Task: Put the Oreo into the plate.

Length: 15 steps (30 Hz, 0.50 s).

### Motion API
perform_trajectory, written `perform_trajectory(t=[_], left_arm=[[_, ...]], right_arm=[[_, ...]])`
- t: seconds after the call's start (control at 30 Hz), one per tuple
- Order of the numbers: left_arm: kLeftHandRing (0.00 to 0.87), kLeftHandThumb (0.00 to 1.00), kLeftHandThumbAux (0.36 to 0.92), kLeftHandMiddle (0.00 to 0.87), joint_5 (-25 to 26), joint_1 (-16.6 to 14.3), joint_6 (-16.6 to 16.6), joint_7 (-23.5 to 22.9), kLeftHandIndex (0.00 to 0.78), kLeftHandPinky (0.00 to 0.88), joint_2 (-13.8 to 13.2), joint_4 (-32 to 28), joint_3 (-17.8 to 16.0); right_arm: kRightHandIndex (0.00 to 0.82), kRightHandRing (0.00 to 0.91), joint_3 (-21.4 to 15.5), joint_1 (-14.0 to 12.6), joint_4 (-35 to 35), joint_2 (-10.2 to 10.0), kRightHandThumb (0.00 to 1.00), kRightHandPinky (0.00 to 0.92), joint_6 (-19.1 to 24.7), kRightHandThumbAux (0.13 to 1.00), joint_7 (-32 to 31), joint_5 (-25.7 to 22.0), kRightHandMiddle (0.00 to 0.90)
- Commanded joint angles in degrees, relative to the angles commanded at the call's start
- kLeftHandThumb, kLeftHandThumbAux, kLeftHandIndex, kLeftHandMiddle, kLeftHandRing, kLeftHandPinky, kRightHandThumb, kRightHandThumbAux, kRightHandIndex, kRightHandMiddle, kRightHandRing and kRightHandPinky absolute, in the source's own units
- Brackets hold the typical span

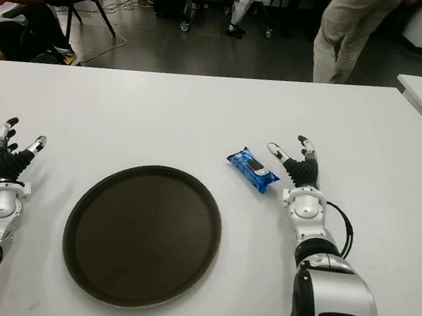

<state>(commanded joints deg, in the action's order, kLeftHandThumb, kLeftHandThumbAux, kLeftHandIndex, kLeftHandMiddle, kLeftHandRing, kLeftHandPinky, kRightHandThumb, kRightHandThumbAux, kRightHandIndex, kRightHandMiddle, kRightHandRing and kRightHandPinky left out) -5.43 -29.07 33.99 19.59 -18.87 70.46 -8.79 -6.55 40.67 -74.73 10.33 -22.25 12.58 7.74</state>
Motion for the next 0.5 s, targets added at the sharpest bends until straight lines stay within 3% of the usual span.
perform_trajectory(t=[0.5], left_arm=[[0.000,0.000,0.670,0.020,-0.42,0.15,0.39,-0.32,0.014,0.001,-0.29,-0.16,0.13]], right_arm=[[0.073,0.000,-0.23,0.07,0.08,-0.18,0.000,0.000,-0.38,0.529,-0.79,-0.21,0.025]])
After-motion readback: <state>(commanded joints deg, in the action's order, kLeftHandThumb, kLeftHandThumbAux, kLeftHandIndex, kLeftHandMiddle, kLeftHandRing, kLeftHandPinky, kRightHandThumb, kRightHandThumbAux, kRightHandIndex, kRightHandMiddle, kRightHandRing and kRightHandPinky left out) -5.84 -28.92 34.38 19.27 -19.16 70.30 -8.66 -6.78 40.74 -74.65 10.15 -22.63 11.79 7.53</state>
